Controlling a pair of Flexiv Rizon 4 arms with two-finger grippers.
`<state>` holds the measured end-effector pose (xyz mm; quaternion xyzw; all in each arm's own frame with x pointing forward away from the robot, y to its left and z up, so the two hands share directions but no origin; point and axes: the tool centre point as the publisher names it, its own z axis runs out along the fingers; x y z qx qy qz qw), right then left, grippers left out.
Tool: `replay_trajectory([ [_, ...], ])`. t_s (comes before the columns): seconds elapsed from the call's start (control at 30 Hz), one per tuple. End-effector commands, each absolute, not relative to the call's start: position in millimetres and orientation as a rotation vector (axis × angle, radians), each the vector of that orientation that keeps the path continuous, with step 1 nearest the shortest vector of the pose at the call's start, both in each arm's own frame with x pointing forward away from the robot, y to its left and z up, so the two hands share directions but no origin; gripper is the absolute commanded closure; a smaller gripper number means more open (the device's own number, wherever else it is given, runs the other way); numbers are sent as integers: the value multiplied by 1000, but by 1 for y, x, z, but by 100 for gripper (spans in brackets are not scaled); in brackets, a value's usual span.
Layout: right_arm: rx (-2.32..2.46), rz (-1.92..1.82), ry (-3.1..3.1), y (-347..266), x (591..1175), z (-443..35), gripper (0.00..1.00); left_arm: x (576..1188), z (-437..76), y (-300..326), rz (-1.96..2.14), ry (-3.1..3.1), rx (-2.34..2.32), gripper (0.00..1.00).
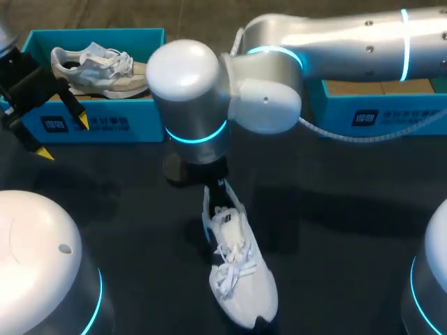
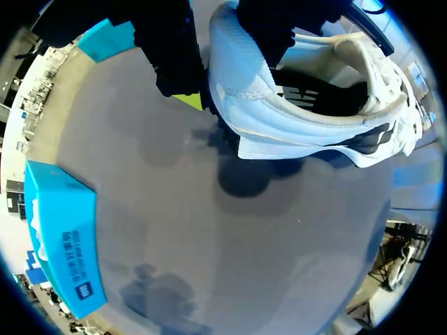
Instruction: Take the shoe out of the shoebox, open the shoe tongue, remove and reinsert the insole, then place the shoe into the shoebox
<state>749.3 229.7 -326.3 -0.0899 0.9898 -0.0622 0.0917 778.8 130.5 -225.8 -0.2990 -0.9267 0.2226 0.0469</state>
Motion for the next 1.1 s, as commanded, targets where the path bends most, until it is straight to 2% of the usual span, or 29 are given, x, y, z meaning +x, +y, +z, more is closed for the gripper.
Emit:
replay_trajectory([
  [0.03, -270, -201, 2926, 224, 757, -290, 100, 778, -226, 131, 676, -2829, -913, 0],
  [0.17, -266, -172, 2913, 218, 774, -270, 100, 778, -226, 131, 676, -2829, -913, 0],
  [0.77, -266, -172, 2913, 218, 774, -270, 100, 778, -226, 131, 676, -2829, -913, 0],
  [1.1, -356, -195, 2726, 181, 850, -215, 100, 778, -226, 131, 676, -2829, -913, 0],
])
